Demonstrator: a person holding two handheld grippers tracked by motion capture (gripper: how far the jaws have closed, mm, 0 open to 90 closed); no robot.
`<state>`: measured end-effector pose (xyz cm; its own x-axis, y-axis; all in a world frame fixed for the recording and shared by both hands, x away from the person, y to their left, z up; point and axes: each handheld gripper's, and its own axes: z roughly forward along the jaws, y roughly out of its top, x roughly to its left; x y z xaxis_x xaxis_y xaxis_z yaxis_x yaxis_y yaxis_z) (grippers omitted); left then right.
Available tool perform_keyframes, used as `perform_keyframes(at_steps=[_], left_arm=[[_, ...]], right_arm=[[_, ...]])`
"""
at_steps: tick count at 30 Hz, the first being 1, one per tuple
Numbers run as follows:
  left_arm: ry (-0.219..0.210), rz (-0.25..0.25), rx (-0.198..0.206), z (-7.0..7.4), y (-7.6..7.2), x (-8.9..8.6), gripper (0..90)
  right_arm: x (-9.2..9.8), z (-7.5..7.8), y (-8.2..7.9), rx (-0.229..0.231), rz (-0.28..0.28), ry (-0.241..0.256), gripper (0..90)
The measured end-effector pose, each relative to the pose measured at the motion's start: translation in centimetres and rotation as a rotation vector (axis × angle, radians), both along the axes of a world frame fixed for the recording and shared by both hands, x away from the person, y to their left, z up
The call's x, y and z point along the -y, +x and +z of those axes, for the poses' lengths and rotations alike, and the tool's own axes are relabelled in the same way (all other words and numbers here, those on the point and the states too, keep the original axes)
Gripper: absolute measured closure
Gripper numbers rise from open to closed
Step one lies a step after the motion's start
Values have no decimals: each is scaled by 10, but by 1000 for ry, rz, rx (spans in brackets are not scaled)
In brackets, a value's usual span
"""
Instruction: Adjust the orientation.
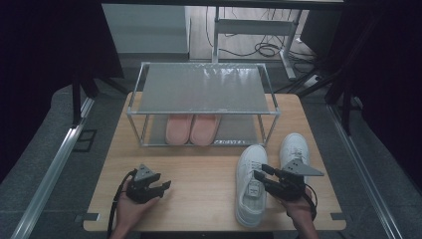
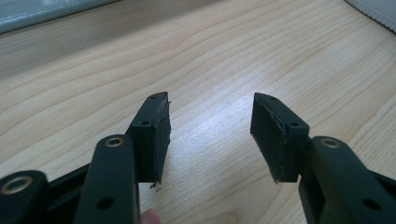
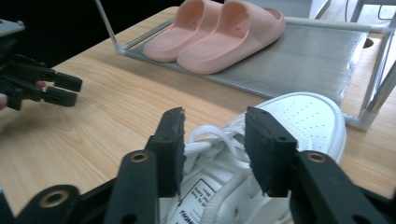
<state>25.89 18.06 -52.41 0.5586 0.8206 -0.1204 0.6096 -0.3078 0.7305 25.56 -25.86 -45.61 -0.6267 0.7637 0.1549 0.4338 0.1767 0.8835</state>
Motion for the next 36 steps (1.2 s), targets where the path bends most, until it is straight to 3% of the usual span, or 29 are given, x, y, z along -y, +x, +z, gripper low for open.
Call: perform_keyframes(at_steps=[7, 12, 14, 19, 26, 36], left_arm=[[-13, 9, 7, 2, -1, -4, 478], [-16, 11, 6, 2, -1, -5, 478], [-15, 9, 5, 2, -1, -5, 477], [-19, 10, 6, 2, -1, -5, 478], [-12, 10, 0, 2, -1, -4, 477], [-9, 13, -2, 1, 0, -6, 478]], right_arm=[[-6, 5, -9, -2, 30, 7, 732], [-12, 2, -17, -29, 61, -40, 832], [-16, -6, -22, -55, 69, -65, 867], [-19, -13, -26, -83, 82, -88, 892], [-24, -16, -28, -87, 99, -115, 895], [-18, -17, -35, -100, 69, -144, 896]])
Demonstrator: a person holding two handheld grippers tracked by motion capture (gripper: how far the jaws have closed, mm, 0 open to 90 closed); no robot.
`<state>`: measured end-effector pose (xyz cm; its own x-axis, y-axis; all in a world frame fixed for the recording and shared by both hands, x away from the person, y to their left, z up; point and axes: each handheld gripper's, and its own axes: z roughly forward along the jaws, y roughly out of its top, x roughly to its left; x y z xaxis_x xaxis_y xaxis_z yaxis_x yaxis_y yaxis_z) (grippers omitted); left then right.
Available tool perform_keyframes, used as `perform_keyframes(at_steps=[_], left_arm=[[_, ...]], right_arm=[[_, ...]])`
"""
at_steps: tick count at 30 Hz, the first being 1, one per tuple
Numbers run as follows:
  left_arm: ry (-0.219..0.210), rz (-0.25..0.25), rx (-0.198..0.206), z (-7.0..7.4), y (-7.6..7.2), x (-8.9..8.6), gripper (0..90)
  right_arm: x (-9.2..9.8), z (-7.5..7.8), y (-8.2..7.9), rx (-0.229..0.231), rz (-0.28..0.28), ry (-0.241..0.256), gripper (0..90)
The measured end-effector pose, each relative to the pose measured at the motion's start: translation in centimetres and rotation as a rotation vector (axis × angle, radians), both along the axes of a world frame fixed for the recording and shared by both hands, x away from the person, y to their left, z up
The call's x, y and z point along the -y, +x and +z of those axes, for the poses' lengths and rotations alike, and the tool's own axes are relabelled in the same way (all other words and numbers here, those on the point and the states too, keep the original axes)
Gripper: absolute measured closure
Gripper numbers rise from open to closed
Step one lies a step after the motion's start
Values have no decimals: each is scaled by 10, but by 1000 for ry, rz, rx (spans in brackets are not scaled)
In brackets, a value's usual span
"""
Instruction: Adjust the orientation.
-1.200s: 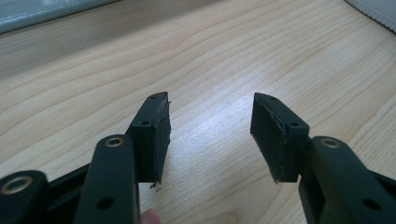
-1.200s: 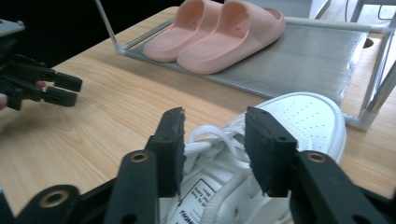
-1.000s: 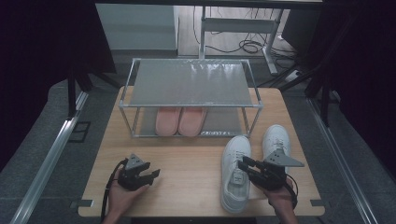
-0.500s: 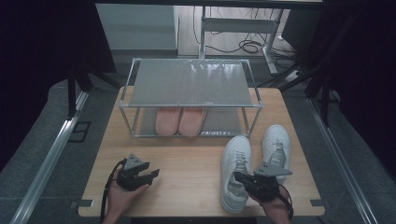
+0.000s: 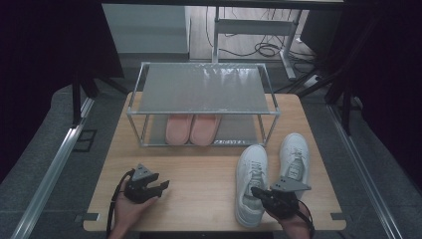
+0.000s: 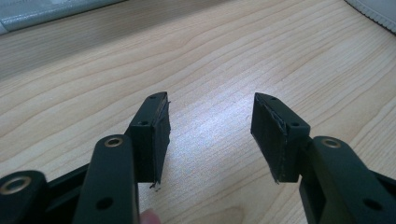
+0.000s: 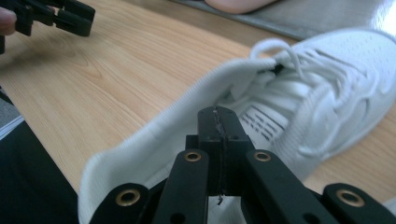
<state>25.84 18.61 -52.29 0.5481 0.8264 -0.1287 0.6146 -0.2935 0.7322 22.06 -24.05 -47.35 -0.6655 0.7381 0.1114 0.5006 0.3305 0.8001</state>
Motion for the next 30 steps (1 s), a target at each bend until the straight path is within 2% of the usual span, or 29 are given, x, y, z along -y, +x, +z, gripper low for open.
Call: perform_keyframes(at_steps=[5, 15, 21, 30], left_arm=[[1, -1, -2, -1, 0, 1, 478], [2, 4, -8, -4, 1, 0, 478], [3, 5, -5, -3, 1, 0, 478], [10, 7, -10, -4, 1, 0, 478]], right_arm=[[5, -5, 0, -19, -11, -11, 897], [11, -3, 0, -15, -7, -22, 897], [22, -3, 2, -6, -45, -30, 897], [31, -2, 4, -16, -55, -23, 897]])
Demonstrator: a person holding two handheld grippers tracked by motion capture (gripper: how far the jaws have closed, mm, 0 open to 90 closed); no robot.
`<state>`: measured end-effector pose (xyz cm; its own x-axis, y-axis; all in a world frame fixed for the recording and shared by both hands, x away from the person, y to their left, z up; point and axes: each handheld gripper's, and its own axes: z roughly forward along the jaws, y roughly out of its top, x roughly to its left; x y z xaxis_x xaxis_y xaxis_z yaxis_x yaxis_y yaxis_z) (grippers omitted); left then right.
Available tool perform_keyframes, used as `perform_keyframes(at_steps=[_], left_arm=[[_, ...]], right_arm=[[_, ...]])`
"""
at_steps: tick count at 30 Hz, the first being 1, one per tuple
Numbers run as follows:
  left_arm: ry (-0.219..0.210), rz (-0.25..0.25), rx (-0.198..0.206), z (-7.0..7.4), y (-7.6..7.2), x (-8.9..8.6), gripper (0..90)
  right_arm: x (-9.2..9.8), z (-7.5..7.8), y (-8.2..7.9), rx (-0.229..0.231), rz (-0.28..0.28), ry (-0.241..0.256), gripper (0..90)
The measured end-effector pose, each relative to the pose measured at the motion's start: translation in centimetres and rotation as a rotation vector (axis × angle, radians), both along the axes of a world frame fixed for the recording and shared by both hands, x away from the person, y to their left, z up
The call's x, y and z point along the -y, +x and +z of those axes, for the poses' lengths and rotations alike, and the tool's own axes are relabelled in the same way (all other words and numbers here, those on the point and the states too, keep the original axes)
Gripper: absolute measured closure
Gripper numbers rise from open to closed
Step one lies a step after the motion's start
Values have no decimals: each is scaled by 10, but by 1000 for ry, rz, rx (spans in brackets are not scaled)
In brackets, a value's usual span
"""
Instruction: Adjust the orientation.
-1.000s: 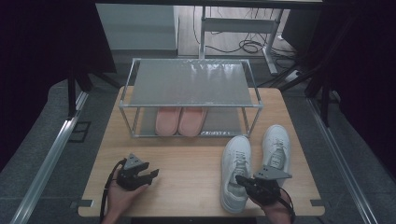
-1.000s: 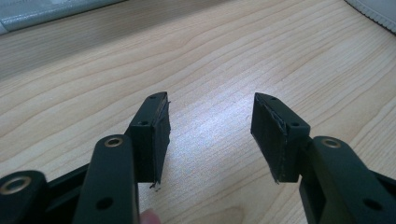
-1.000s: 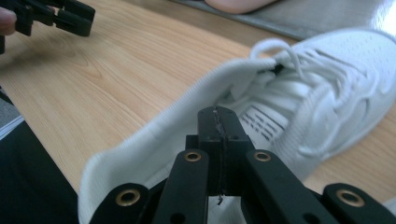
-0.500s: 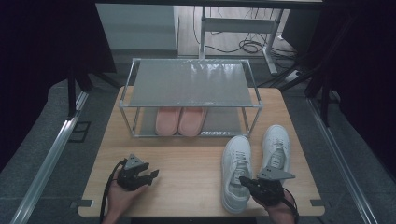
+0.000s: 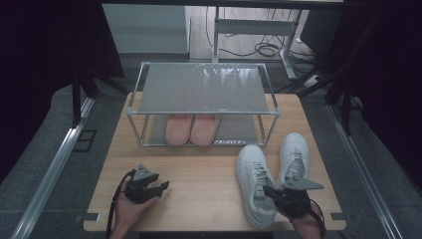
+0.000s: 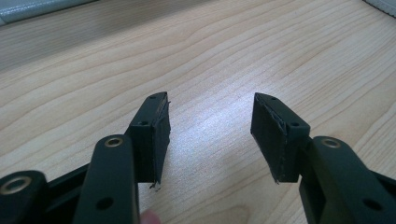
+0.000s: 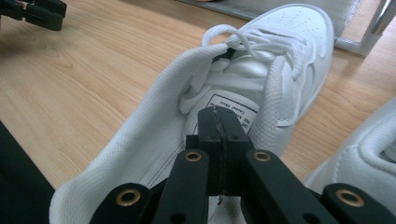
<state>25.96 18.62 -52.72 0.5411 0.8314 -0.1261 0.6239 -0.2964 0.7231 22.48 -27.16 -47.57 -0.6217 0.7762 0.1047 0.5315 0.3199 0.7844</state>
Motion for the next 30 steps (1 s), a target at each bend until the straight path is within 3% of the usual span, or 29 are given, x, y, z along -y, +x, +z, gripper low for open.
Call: perform_keyframes(at_steps=[12, 16, 20, 30], left_arm=[[-4, 5, -2, -1, 0, -1, 478], [-2, 4, -2, 0, 1, 0, 478], [-4, 1, -1, 0, 1, 1, 478], [-8, -1, 3, 3, 1, 0, 478]], right_arm=[[2, 1, 1, 1, 19, 7, 896], [2, 13, -2, 32, 37, 50, 896], [4, 30, 0, 71, 28, 61, 896], [14, 44, 37, 58, -45, 2, 896]])
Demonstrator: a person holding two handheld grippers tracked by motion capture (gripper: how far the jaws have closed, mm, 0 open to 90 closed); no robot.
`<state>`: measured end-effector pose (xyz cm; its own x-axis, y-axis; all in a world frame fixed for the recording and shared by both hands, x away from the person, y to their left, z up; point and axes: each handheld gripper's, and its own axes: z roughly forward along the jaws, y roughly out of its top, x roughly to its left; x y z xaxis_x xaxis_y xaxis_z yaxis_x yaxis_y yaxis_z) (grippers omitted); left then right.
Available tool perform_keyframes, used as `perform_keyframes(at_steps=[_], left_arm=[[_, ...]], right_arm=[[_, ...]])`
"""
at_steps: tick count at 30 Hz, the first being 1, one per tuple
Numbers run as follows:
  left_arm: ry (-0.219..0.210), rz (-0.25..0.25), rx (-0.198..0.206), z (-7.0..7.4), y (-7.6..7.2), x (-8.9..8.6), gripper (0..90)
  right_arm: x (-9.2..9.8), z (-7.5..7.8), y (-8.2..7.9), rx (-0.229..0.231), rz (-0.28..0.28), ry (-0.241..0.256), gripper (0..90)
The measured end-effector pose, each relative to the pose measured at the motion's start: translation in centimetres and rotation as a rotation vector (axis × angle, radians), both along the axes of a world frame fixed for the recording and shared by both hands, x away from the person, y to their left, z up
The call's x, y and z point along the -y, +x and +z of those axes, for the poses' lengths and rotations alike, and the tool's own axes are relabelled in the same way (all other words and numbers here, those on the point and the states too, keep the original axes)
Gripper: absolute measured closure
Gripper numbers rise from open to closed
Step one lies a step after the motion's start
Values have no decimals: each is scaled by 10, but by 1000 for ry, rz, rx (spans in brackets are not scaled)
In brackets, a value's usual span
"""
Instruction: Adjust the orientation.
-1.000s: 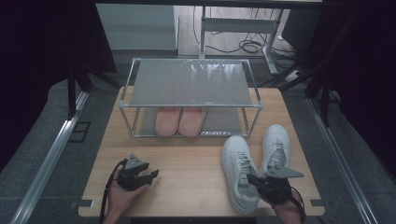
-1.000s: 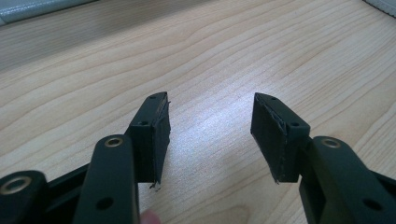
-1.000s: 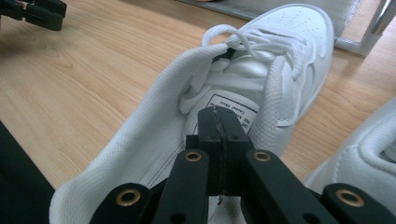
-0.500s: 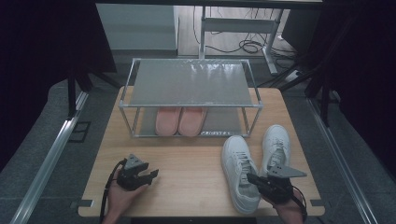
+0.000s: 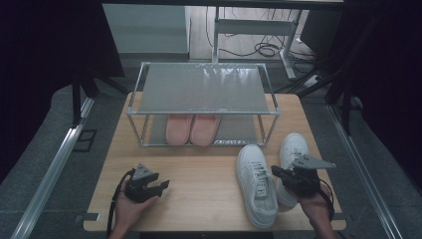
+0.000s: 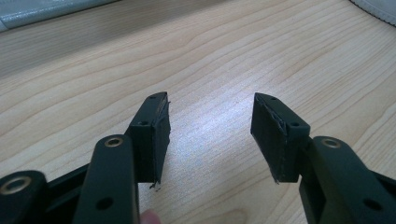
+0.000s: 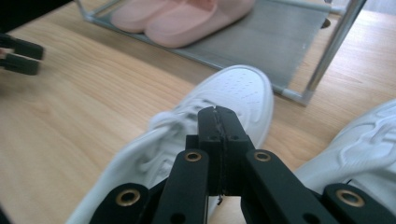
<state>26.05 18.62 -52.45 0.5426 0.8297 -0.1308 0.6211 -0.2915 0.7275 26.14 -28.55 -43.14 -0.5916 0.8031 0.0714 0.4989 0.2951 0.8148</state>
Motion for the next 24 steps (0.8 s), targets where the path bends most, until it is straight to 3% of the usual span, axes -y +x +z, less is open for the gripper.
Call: perform_keyframes(at_steps=[7, 13, 19, 24], left_arm=[[-2, 0, 0, 0, 0, -1, 478], [-5, 1, 0, 0, 0, -1, 478], [-7, 6, 3, 0, 0, -1, 479], [-4, 2, 4, 0, 0, -1, 479]], right_arm=[[-6, -8, 33, -74, -27, -87, 896], [-12, -19, 39, -120, -24, -153, 896], [-20, -18, 39, -142, -24, -207, 897], [-24, -18, 41, -154, -35, -211, 898]])
